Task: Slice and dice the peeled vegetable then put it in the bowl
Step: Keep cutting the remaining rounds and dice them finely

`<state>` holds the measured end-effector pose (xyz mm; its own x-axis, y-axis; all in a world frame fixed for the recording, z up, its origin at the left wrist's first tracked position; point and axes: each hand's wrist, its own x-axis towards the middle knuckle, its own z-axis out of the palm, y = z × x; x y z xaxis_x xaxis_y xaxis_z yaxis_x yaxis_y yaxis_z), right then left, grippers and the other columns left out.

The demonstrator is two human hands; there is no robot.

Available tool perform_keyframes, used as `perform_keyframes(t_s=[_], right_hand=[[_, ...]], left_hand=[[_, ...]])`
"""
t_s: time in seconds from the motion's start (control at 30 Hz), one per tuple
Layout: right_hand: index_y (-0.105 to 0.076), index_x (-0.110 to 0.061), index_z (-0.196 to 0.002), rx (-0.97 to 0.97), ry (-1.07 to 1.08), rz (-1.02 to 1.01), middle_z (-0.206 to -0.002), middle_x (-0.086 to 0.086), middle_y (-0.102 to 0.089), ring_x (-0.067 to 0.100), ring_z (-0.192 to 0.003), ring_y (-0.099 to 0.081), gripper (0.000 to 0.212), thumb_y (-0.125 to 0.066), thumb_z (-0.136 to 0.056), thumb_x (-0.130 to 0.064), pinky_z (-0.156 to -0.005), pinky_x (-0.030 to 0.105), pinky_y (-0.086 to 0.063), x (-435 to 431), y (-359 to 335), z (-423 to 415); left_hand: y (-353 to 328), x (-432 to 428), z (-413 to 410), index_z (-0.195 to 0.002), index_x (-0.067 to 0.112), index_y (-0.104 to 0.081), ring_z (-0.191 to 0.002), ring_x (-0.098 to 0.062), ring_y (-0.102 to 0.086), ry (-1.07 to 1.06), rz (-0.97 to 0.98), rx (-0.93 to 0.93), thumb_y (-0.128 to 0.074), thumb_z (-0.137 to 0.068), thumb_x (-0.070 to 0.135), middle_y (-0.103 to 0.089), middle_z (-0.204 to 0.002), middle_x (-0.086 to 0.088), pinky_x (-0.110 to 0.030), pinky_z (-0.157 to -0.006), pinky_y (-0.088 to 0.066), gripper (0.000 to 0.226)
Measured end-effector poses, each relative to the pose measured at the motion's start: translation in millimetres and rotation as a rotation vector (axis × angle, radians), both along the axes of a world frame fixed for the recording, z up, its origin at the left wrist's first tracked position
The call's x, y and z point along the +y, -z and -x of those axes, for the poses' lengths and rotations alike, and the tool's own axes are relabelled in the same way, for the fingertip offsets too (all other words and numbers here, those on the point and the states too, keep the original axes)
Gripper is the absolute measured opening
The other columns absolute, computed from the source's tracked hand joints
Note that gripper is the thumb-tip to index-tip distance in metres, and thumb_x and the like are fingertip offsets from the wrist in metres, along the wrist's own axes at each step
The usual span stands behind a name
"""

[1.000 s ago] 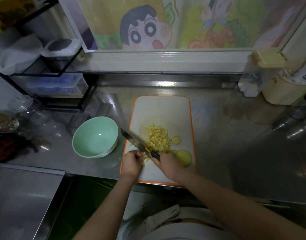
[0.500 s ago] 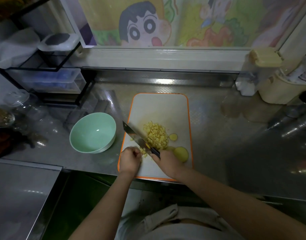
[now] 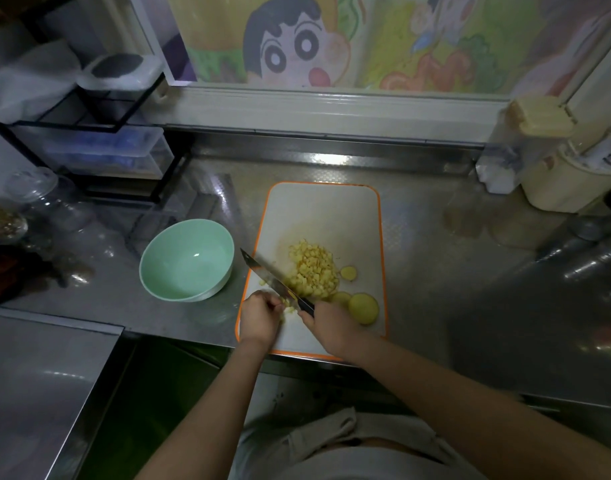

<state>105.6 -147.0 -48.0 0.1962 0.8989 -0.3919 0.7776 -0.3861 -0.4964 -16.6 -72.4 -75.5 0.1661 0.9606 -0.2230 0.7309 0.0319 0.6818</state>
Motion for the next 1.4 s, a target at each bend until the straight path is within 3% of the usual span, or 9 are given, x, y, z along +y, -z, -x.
perform_keyframes(t_s=[0.2, 0.43, 0.6, 0.83, 0.97, 1.07, 1.2, 1.3, 1.4], right_hand=[[-0.056, -0.008, -0.100, -0.163, -0.021, -0.038, -0.103, 0.016, -0.064, 0.031, -0.093, -0.063, 0.039, -0.039, -0.099, -0.043, -0.064, 0.029, -0.035, 0, 0, 8], [-0.058, -0.004, -0.109, -0.100, 0.004, 0.002, -0.107, 0.018, -0.063, 0.031, -0.097, -0.062, 0.043, -0.036, -0.101, -0.040, -0.058, 0.027, -0.031, 1, -3, 12], [-0.057, -0.006, -0.106, 0.065, 0.063, -0.040, -0.099, 0.019, -0.065, 0.034, -0.088, -0.064, 0.038, -0.044, -0.097, -0.041, -0.070, 0.038, -0.053, 6, -1, 5], [-0.058, -0.001, -0.099, 0.196, 0.098, -0.067, -0.087, 0.017, -0.062, 0.033, -0.082, -0.062, 0.041, -0.043, -0.098, -0.038, -0.062, 0.032, -0.041, 2, -3, -9], [-0.053, -0.009, -0.079, 0.265, 0.142, -0.087, -0.065, 0.004, -0.051, 0.023, -0.062, -0.055, 0.034, -0.045, -0.098, -0.037, -0.055, 0.029, -0.037, 0, -7, -18], [-0.036, -0.022, -0.065, 0.257, 0.173, -0.116, -0.055, -0.004, -0.038, 0.008, -0.047, -0.038, 0.037, -0.045, -0.098, -0.036, -0.044, 0.018, -0.025, -2, -12, -29], [-0.044, -0.018, -0.072, 0.253, 0.219, -0.172, -0.056, -0.004, -0.041, 0.008, -0.047, -0.041, 0.033, -0.044, -0.098, -0.037, -0.042, 0.016, -0.027, -7, -17, -41], [-0.051, -0.013, -0.080, 0.226, 0.284, -0.199, -0.064, 0.005, -0.051, 0.022, -0.058, -0.053, 0.034, -0.043, -0.098, -0.041, -0.051, 0.030, -0.039, -10, -20, -50], [-0.052, -0.008, -0.082, 0.183, 0.345, -0.238, -0.064, 0.004, -0.049, 0.020, -0.059, -0.050, 0.037, -0.043, -0.098, -0.039, -0.051, 0.029, -0.033, -16, -24, -61]], left_hand=[[2, 1, 1, -0.070, 0.012, -0.065, -0.086, -0.024, -0.063, 0.014, -0.009, -0.007, -0.065, -0.079, 0.000, -0.069, -0.090, -0.010, -0.026, -0.078, -0.045, 0.015], [3, 0, 3, -0.075, 0.008, -0.070, -0.085, -0.022, -0.063, 0.055, -0.032, 0.008, -0.065, -0.079, 0.002, -0.069, -0.090, -0.009, -0.020, -0.075, -0.041, 0.009], [0, 0, 4, -0.076, 0.008, -0.071, -0.088, -0.023, -0.063, 0.094, -0.051, 0.035, -0.064, -0.080, 0.003, -0.068, -0.095, -0.010, -0.019, -0.078, -0.039, 0.009], [-7, 1, 13, -0.102, 0.010, -0.068, -0.096, -0.020, -0.057, 0.269, -0.031, 0.123, -0.070, -0.080, 0.026, -0.054, -0.106, -0.006, -0.019, -0.086, -0.038, 0.026], [-7, 0, 14, -0.095, 0.009, -0.067, -0.099, -0.022, -0.057, 0.296, -0.015, 0.193, -0.071, -0.075, 0.010, -0.057, -0.105, -0.008, -0.011, -0.077, -0.029, 0.021], [-6, 0, 10, -0.085, 0.007, -0.067, -0.094, -0.025, -0.061, 0.251, -0.013, 0.145, -0.066, -0.076, 0.001, -0.066, -0.095, -0.009, -0.012, -0.071, -0.032, 0.011], [-10, -1, -3, -0.103, 0.006, -0.064, -0.095, -0.028, -0.060, 0.244, -0.031, 0.112, -0.059, -0.078, -0.002, -0.062, -0.102, -0.011, -0.013, -0.071, -0.034, 0.026], [-15, -2, -18, -0.116, 0.009, -0.057, -0.103, -0.028, -0.052, 0.320, -0.164, 0.109, -0.062, -0.079, 0.008, -0.049, -0.113, -0.010, -0.027, -0.088, -0.040, 0.037], [-20, -2, -41, -0.116, 0.010, -0.057, -0.107, -0.028, -0.046, 0.457, -0.296, 0.161, -0.062, -0.082, 0.019, -0.051, -0.112, -0.010, -0.032, -0.091, -0.037, 0.035]])
